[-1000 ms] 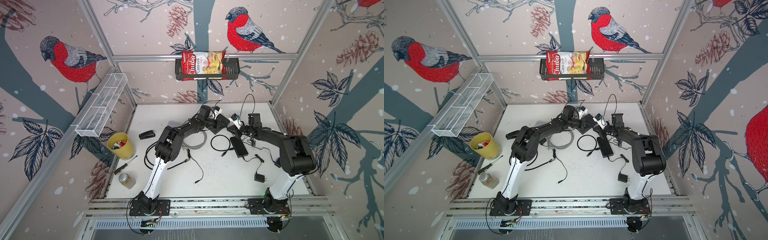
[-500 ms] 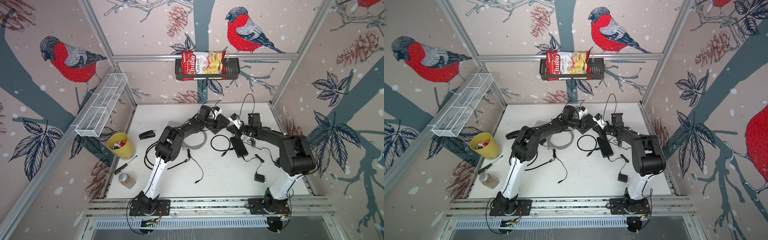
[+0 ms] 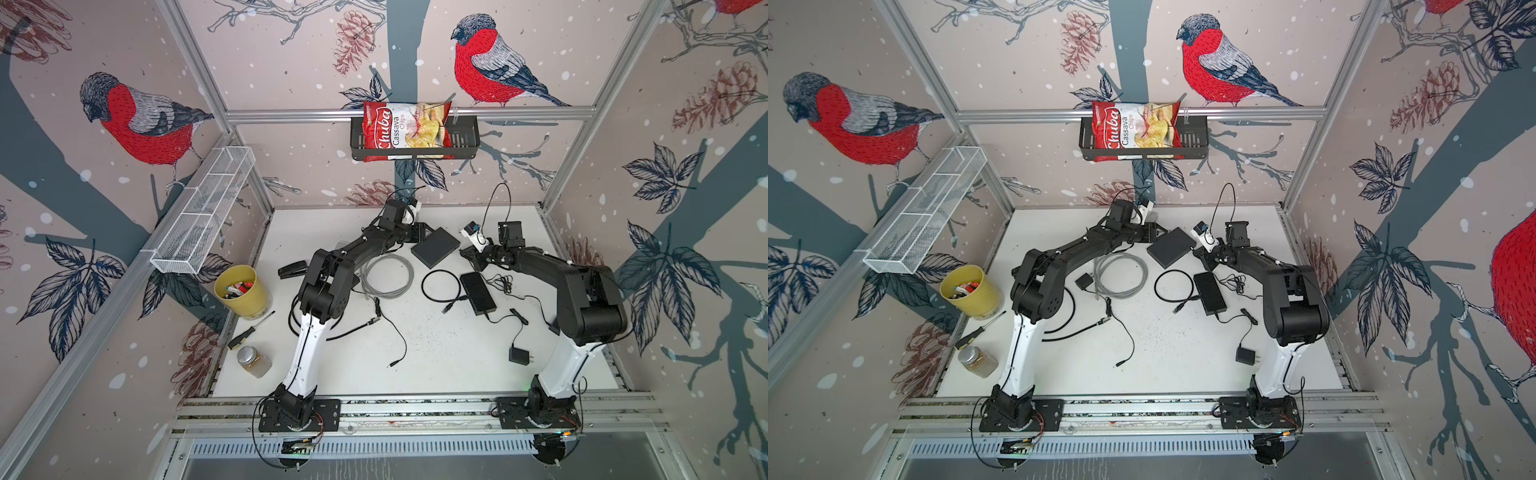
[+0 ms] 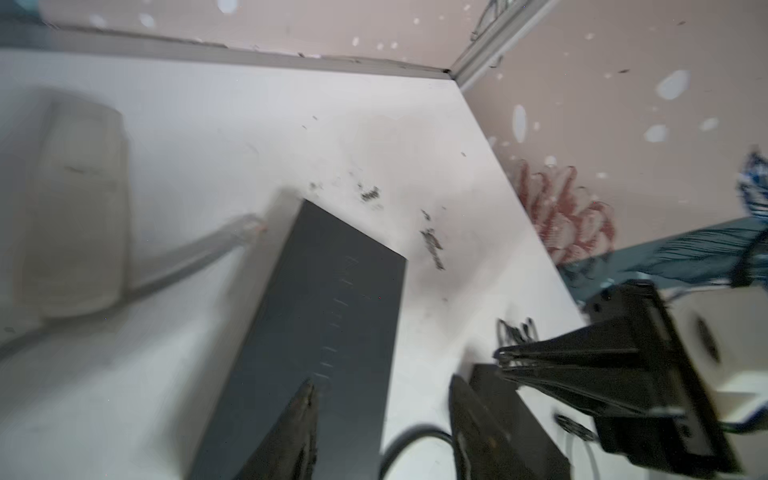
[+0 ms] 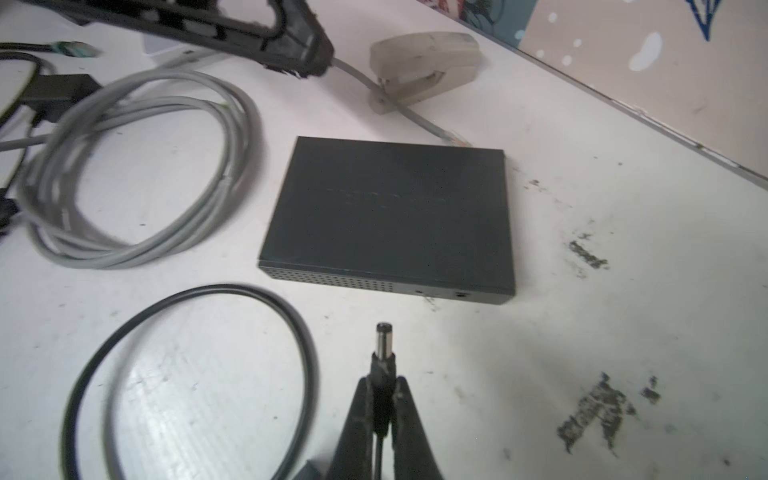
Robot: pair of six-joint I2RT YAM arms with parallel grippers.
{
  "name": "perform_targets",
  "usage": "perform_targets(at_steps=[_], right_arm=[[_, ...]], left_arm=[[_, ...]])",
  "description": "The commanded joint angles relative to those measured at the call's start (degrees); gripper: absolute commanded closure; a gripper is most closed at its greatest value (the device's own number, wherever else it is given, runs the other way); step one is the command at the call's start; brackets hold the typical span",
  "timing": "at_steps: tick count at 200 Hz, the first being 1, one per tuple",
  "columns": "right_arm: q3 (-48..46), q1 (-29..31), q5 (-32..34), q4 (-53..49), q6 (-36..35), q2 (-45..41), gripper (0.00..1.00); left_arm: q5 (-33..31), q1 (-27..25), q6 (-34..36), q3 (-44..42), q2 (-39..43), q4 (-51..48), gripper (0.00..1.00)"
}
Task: Insert the plug into the switch port
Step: 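Carry the barrel plug to the switch's side port while the left gripper holds the switch, then push the barrel plug into the switch's side port with the right gripper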
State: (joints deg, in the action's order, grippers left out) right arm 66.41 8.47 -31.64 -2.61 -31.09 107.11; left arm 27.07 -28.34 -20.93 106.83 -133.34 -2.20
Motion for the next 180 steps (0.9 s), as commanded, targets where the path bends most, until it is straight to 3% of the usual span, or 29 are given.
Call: perform_targets(at_steps=[1, 48, 180], right_arm=[[3.77, -0.03, 7.52, -6.72, -0.20, 2.64, 0.93], [10.56, 0.84, 11.78, -10.97, -0.55, 7.71, 0.93], [20.99, 3.53, 17.11, -19.79, -4.33, 16.75, 0.93]], left_arm=[[-11.00, 0.04, 8.62, 4.95, -3.51, -7.94, 0.48], [-14.05, -0.11, 12.30, 16.13, -11.33, -12.84, 0.42], [-9.54, -1.81, 15.47, 16.26, -15.64, -9.24, 0.40]])
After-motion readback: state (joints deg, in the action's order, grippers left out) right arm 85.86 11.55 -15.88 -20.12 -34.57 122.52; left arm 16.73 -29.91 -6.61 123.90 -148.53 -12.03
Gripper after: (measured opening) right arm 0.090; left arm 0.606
